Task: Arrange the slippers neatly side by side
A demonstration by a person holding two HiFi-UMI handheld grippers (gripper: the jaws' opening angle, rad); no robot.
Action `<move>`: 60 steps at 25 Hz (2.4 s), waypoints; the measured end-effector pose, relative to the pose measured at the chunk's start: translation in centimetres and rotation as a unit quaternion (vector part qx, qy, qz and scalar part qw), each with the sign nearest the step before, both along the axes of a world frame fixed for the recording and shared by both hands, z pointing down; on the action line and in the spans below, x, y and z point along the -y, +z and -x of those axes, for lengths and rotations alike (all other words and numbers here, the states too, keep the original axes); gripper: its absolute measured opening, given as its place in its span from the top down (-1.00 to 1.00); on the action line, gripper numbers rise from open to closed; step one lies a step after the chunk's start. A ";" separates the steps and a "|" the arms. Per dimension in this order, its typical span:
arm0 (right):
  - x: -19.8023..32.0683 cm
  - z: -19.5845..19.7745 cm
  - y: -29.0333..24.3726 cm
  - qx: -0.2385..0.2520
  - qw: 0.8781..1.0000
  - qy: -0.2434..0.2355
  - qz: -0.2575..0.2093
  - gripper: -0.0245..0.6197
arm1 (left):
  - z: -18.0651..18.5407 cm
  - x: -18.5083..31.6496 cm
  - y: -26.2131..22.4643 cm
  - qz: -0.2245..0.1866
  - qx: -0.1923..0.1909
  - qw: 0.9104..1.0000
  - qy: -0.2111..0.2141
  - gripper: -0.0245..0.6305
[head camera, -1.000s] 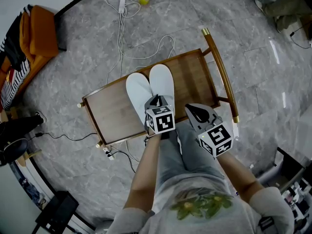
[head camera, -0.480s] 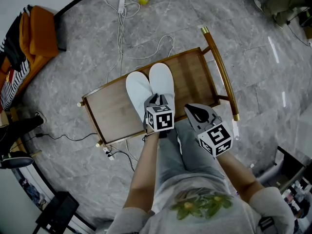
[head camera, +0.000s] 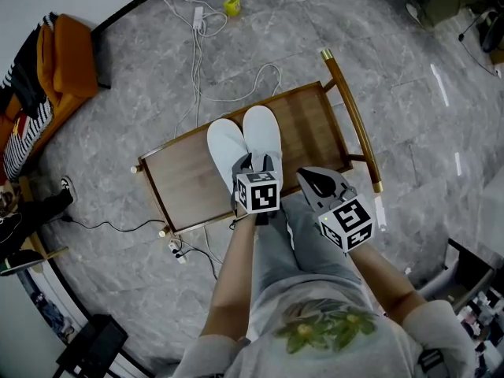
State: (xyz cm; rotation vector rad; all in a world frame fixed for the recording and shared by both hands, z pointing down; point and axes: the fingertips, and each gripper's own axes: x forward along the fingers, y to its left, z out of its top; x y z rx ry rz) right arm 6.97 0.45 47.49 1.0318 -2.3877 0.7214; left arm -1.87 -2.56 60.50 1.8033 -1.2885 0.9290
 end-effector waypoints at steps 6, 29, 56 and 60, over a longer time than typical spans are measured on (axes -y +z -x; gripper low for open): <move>0.1 0.7 -2.3 0.006 1.000 -0.003 -0.014 0.91 | 0.6 0.3 -4.6 -0.046 -0.016 0.999 0.002 0.33; -2.9 3.7 -10.2 0.043 0.997 -0.042 -0.048 0.91 | 3.2 -6.2 -19.1 -0.175 -0.014 0.984 0.030 0.49; -4.9 4.1 -11.4 0.046 0.994 -0.085 -0.060 0.91 | 0.9 -7.2 -21.9 -0.197 -0.031 0.979 0.048 0.86; -5.1 3.7 -11.5 0.044 0.994 -0.082 -0.059 0.91 | 0.8 -7.5 -21.9 -0.195 -0.032 0.979 0.049 0.86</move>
